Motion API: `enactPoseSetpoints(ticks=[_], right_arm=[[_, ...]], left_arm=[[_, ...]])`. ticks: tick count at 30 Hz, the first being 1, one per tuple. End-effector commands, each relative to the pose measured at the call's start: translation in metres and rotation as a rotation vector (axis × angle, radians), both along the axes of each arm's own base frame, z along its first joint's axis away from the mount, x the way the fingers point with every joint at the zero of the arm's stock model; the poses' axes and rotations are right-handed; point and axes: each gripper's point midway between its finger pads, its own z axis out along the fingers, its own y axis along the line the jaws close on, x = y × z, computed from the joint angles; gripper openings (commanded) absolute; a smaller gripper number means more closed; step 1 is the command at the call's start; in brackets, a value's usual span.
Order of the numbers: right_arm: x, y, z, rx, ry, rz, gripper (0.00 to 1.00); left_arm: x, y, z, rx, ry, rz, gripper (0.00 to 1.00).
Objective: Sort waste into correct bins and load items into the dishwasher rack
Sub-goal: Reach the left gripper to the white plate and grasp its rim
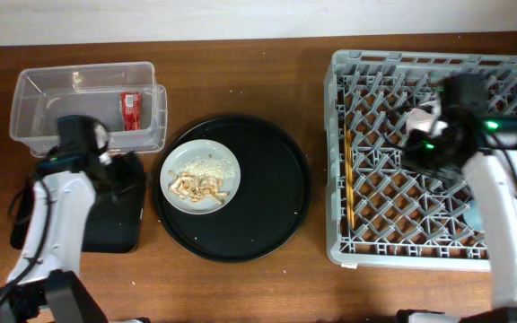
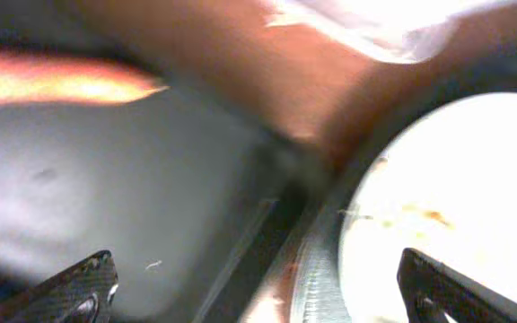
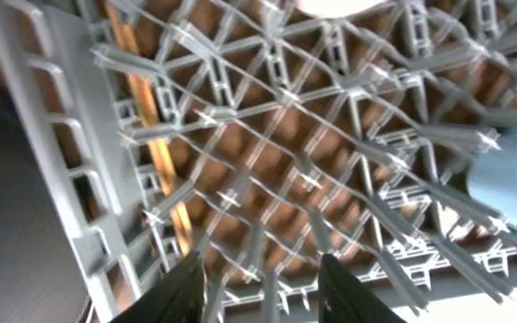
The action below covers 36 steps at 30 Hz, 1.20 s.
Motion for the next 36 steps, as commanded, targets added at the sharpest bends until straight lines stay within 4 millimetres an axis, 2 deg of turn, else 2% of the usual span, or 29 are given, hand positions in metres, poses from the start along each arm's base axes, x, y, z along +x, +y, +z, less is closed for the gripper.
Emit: enactPoseSetpoints(ticks=[1,3,5,6,10,12,14,16,20,26,29,32,35,36], right_arm=[[-0.017,-0.017,0.000,0.066,0.034,-0.042,0.41],[-0.026,-0.024,-0.002,0.073,0.061,-0.067,0.41],[-0.031,-0.020,-0.003,0.095,0.080,-0.040,0.41],[-0.035,-0.019,-0.004,0.096,0.095,-0.033,0.41],[-0.045,-0.015,-0.006,0.107,0.138,-0.015,0.41],[-0.046,-0.015,-0.008,0.109,0.143,-0.016,0.41],[-0.047,-0.014,-0.014,0.111,0.152,-0.016,0.41],[-0.048,-0.014,-0.020,0.112,0.156,-0.016,0.41],[-0.048,-0.014,-0.028,0.114,0.162,-0.016,0.41],[-0.047,-0.010,-0.027,0.135,0.152,0.004,0.41],[-0.047,-0.010,-0.027,0.135,0.152,0.004,0.41],[-0.047,-0.010,-0.027,0.135,0.152,0.004,0.41],[-0.047,-0.010,-0.027,0.135,0.152,0.004,0.41],[-0.047,-0.010,-0.027,0.135,0.152,0.004,0.41]], left_arm=[[0.020,-0.068,0.012,0.015,-0.089,-0.307,0.99],[0.024,-0.108,0.016,0.034,-0.129,-0.470,0.99],[0.023,-0.158,0.020,0.050,-0.175,-0.653,0.99],[0.022,-0.175,0.020,0.061,-0.189,-0.700,0.99],[0.013,-0.232,0.007,0.101,-0.177,-0.864,0.99],[0.012,-0.248,-0.005,0.100,-0.149,-0.903,0.99],[0.010,-0.255,-0.022,0.103,-0.106,-0.923,0.99],[0.008,-0.254,-0.035,0.105,-0.067,-0.926,0.99],[0.006,-0.253,-0.047,0.095,-0.031,-0.893,0.99],[0.000,-0.250,-0.072,0.102,0.040,-0.897,0.99],[-0.002,-0.248,-0.083,0.106,0.071,-0.899,0.83],[-0.002,-0.249,-0.084,0.106,0.071,-0.899,0.75],[-0.003,-0.248,-0.084,0.106,0.076,-0.899,0.45],[-0.005,-0.247,-0.086,0.107,0.088,-0.899,0.40]])
